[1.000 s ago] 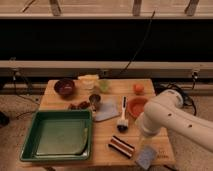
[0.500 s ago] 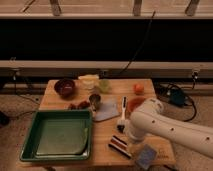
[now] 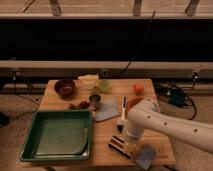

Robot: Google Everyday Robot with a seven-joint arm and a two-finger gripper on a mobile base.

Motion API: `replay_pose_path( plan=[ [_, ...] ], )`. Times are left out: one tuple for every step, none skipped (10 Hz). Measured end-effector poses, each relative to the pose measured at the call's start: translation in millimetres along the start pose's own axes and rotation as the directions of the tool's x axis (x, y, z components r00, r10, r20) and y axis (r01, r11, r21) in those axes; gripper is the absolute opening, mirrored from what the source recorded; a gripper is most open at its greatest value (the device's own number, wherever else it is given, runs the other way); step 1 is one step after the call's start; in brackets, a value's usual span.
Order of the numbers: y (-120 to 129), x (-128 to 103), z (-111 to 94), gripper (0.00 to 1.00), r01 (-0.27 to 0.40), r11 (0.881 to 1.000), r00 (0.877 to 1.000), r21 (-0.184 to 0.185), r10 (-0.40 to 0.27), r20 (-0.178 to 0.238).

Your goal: Wipe tray with eraser

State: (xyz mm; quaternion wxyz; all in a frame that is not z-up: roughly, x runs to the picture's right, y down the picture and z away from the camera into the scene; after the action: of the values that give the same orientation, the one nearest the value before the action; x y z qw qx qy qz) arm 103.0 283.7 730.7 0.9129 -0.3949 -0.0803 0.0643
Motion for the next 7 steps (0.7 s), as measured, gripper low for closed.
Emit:
replay_pose_path(
  plan=[
    [-0.8,0.8,5.3,0.65,-0.023,1.000,1.000,-0.017,0.023,0.007],
    [0.4,3.8,13.3,0.65,-0.060,0.997,0.998,-0.043,0.061,0.015],
    [1.8,5.0,15.4,0.65,-0.080,0.996,0.997,-0.050,0.081,0.019],
    [4.7,7.2,17.5,0.65,-0.103,0.993,0.994,-0.055,0.104,0.021],
    [8.0,9.0,18.7,0.65,-0.121,0.991,0.992,-0.057,0.122,0.027],
    [13.0,10.6,19.6,0.65,-0.136,0.989,0.990,-0.058,0.138,0.033],
    [17.6,11.5,20.0,0.65,-0.145,0.988,0.989,-0.057,0.147,0.037]
  ],
)
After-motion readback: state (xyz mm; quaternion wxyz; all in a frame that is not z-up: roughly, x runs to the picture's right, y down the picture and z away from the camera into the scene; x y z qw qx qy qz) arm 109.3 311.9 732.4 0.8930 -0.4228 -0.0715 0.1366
